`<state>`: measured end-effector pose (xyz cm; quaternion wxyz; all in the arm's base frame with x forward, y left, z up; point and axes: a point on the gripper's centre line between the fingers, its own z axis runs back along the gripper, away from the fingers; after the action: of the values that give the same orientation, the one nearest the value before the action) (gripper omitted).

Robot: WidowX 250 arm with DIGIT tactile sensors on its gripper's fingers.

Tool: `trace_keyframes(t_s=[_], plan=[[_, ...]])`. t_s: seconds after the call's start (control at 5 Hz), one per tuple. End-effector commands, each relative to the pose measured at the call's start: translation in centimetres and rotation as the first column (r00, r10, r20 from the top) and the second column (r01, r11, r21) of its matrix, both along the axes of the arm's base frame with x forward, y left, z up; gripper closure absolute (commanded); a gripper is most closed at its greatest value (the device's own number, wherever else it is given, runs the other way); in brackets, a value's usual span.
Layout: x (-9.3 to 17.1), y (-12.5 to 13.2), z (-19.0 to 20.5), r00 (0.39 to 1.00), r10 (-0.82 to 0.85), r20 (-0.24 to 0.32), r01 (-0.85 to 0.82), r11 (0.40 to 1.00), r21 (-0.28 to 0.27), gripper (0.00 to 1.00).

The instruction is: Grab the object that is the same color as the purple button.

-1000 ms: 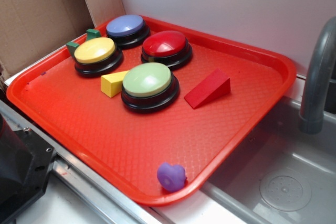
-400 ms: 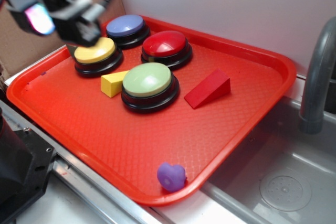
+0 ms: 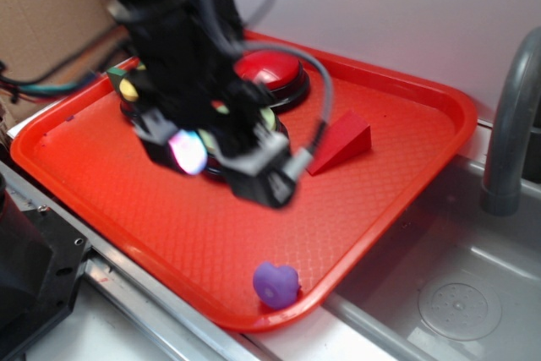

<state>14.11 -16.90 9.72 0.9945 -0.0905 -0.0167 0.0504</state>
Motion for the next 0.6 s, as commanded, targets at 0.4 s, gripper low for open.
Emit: trace_keyframes(t_s=[0.4], plan=[[-0.5,-2.6,-5.2,0.999,0.031,-0.016,-0.032,0.996,-0.084,0.0]])
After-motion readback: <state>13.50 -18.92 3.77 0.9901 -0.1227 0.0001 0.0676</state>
